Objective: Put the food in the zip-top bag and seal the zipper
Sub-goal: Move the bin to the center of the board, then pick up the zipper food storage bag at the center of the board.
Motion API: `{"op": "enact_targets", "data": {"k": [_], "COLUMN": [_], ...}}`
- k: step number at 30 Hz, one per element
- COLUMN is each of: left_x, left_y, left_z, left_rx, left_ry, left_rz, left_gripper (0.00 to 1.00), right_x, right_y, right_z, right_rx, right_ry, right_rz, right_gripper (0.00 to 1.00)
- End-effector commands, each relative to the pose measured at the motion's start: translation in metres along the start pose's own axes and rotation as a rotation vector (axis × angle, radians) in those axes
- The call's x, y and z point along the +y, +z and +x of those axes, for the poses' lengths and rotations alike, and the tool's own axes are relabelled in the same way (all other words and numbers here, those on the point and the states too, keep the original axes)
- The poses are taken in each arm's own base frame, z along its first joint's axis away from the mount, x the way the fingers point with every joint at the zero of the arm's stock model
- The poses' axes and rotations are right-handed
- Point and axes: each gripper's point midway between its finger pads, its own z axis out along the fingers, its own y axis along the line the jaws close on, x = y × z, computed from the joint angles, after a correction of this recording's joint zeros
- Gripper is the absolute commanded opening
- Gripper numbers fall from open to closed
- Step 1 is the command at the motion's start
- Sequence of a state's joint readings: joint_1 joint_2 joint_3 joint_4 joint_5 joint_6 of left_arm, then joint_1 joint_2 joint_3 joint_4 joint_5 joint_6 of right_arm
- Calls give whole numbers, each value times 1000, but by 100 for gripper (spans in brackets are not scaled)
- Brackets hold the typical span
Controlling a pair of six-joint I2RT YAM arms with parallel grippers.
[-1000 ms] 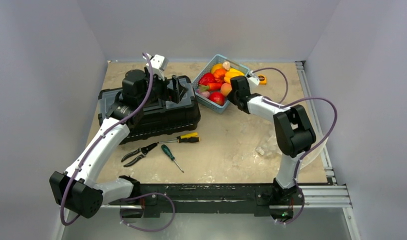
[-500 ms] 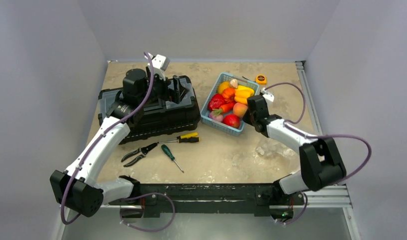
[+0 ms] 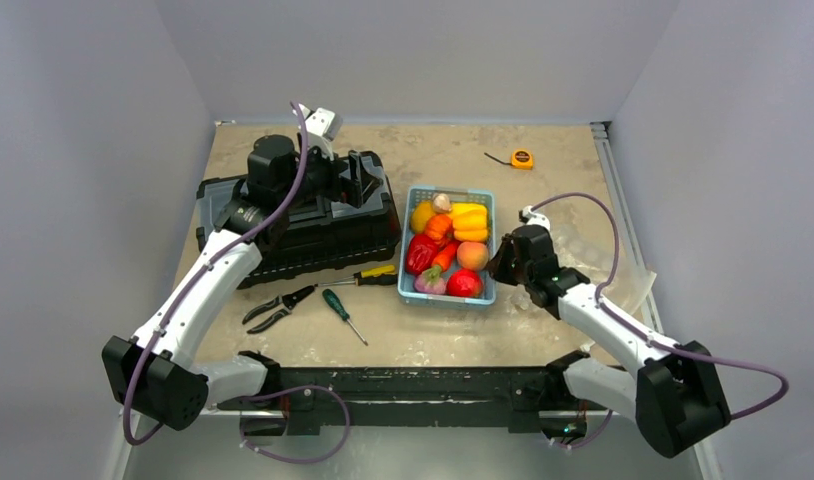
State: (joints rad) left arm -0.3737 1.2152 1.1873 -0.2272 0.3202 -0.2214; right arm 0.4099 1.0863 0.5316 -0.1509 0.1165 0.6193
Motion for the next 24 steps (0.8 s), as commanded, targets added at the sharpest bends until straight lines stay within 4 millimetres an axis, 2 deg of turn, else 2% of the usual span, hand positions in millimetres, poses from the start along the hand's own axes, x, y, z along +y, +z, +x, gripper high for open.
{"op": "enact_targets", "data": {"k": [1,7,10,12,15,21,24], "left_x": [-11,-12,-13,-13,-14,-17,-18], "left_y": [-3,-3,-3,-3,-5,-8,-8], "left_z": [-24,-23,-24,-23,-24,-26,-27], "left_rx": [-53,-51,-51,-50,-52,-58,-58], "left_ry": [9,6,4,3,4,3,-1], "left_rz": [43,49,52,52,54,62,69], "left_gripper": [97,97,97,97,97,97,97], "right_x": [27,17,5,-8,-42,-110,-147], "right_y": [-14,-33,-50,-63,-86,-136,-150], "right_z": [6,-19,-46,-63,-86,-108,-115], "right_rx": [41,-37,-149,-234,-377,-627,-697], "right_ry": [-33,-27,-6,40,173,426,518], "right_rz": [-134,-45,31,111,298,642,774], "right_gripper": [0,42,60,75,97,99,99]}}
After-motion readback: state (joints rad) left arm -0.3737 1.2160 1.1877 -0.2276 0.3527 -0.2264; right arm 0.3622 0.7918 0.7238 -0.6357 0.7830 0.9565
